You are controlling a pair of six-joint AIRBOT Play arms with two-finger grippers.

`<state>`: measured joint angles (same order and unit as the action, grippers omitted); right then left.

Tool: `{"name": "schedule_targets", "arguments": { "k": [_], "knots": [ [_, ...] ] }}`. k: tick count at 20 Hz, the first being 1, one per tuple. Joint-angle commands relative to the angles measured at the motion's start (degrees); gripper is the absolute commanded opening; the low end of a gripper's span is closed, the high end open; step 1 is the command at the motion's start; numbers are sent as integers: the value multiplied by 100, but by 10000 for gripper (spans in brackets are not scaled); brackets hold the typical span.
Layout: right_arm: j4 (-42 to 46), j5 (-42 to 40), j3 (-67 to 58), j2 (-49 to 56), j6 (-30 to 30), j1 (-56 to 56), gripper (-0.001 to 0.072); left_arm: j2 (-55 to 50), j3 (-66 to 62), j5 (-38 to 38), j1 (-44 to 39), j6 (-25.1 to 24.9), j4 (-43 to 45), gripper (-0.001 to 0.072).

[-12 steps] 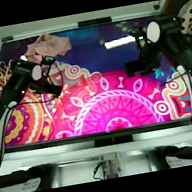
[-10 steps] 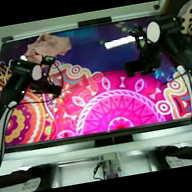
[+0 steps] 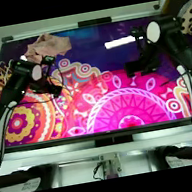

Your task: Fold the shirts.

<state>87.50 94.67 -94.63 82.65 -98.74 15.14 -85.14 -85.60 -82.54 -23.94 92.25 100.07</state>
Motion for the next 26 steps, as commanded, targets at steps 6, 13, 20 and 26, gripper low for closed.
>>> {"name": "schedule_targets", "arguments": {
  "k": [6,13,20,26],
  "knots": [
    [-186,-798,-4,4,-157,-2,635,-59,2,1043,-2,992,-516,671],
    [-175,-804,2,4,-153,-2,635,-1062,-1690,2769,531,890,-48,670],
    [-603,-953,2,4,-146,90,635,-3128,-3510,2981,1849,1311,-566,662],
    [-601,-1248,2,15,-20,549,635,-3628,-2857,4793,2116,1650,-2085,663]
  ]
}}
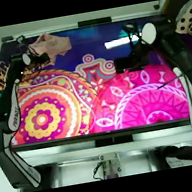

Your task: Fold the shirts.

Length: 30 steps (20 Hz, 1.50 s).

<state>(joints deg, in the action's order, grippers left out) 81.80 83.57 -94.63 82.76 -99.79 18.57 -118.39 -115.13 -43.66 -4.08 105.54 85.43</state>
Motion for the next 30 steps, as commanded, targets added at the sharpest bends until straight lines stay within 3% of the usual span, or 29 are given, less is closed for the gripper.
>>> {"name": "schedule_targets", "arguments": {
  "k": [1,5,10,12,17,19,20,23,25,30],
  "knots": [
    [-31,-138,2,4,118,289,635,-396,96,1121,129,527,-713,663],
    [-31,-136,2,4,267,540,635,-654,96,1626,129,1180,-796,662],
    [-74,-164,2,4,282,555,635,-782,96,2293,127,1510,-813,657],
    [-83,-162,2,4,278,555,635,-863,94,2448,111,1770,-815,601],
    [-232,-157,2,4,278,555,635,-1064,94,2702,61,2074,-1001,582],
    [-334,-160,2,4,275,555,635,-1088,94,2833,83,2079,-1040,442],
    [-380,-157,2,4,251,555,635,-1091,94,2872,83,2081,-1102,424],
    [-573,-157,0,4,234,555,635,-1102,96,2975,83,2079,-1113,152],
    [-579,-160,0,4,234,555,635,-1119,96,2970,83,2079,-1115,51],
    [-577,-157,0,4,236,553,635,-1045,15,2962,83,2061,-1198,27]
  ]
}}
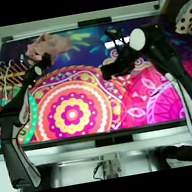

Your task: Fold the shirts.

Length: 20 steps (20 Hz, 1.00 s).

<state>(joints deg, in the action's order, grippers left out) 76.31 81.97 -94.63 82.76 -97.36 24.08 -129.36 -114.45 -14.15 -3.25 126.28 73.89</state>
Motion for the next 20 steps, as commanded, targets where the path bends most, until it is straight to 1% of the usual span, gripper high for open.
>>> {"name": "schedule_targets", "arguments": {
  "k": [1,3,5,7,8,10,12,13,15,17,18,20],
  "knots": [
    [-15,2,2,4,-4,4,635,155,-61,22,-17,-90,-42,26],
    [92,-15,0,4,35,2,635,448,-61,17,-72,-505,-42,25],
    [264,-111,2,4,85,2,635,892,-59,7,-177,-1067,-42,25],
    [501,-389,0,2,205,2,635,1488,-59,9,-358,-1615,-42,25],
    [632,-535,0,-4,210,2,635,1869,-59,7,-472,-1961,-42,25],
    [809,-535,0,-72,203,2,635,2710,-59,-2,-706,-2684,-42,25],
    [1158,-531,-2,-337,203,2,635,3652,-59,-72,-962,-3171,-42,25],
    [1443,-529,0,-551,199,2,635,4127,-59,-210,-1091,-3298,-42,26],
    [2100,-522,0,-1147,153,2,635,5090,-55,-673,-1397,-3521,-42,26],
    [2614,-525,-2,-1853,15,2,635,5873,-55,-1325,-1775,-3663,-39,26],
    [2774,-520,0,-2218,-111,2,635,6159,-52,-1792,-1969,-3718,-35,26],
    [2754,-391,0,-2876,-479,2,635,6411,-52,-2833,-2275,-3705,-35,26]
  ]
}}
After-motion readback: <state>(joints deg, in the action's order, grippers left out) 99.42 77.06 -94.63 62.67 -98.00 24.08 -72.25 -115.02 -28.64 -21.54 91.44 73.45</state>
